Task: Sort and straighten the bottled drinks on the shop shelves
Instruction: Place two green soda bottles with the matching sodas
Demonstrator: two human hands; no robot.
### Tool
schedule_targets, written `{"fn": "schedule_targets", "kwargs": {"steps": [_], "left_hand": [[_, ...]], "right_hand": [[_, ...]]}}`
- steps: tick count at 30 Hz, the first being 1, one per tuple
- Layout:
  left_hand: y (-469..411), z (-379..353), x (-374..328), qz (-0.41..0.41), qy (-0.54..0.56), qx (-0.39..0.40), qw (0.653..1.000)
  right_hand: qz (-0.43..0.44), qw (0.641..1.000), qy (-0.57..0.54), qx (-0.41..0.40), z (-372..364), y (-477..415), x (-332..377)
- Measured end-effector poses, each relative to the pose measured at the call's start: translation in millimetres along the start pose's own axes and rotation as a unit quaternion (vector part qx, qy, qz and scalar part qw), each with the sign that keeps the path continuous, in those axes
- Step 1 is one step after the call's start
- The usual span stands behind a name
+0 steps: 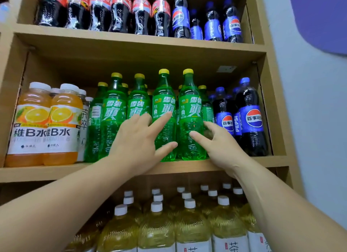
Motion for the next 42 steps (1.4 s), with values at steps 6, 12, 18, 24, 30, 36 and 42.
{"fn": "schedule_targets", "kwargs": {"steps": [6,12,18,24,30,36,42], "left_hand": [[-6,2,10,-0.044,-0.019,0.008,0.999],[-10,-16,18,-0.043,0.064,0.077,0.994],[-10,-23,24,-0.028,0.064,0.09,0.993],[-12,-24,21,-0.023,0.033,0.092,0.995],[-13,-25,21,-0.018,0.036,0.098,0.994],[-10,-20,17,-0.021,0.029,0.103,0.994],[10,17,24,-0.001,0.066,0.043,0.997]], "right_hand": [[0.001,1.0,0.014,0.012,-1,-2,-4],[-0.016,0.999,0.003,0.031,-3,-7,-14],[-0.005,0.995,0.083,0.045,-14,-12,-5],[-0.037,0.995,0.078,0.05,-19,-16,-5],[-0.058,0.993,0.089,0.053,-23,-17,-9],[-0.046,0.976,0.205,0.056,-27,-15,-5],[-0.019,0.992,0.053,-0.113,9,8,27]]}}
Point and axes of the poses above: each hand's wrist, its own y-axis away from the middle knuckle, its own z-axis out of the back of the hand, x = y × z, the point moved 10 cm from there along -y, towards the middle knuckle, and after that the axes turned 6 degrees about z, right-handed, at the moved point
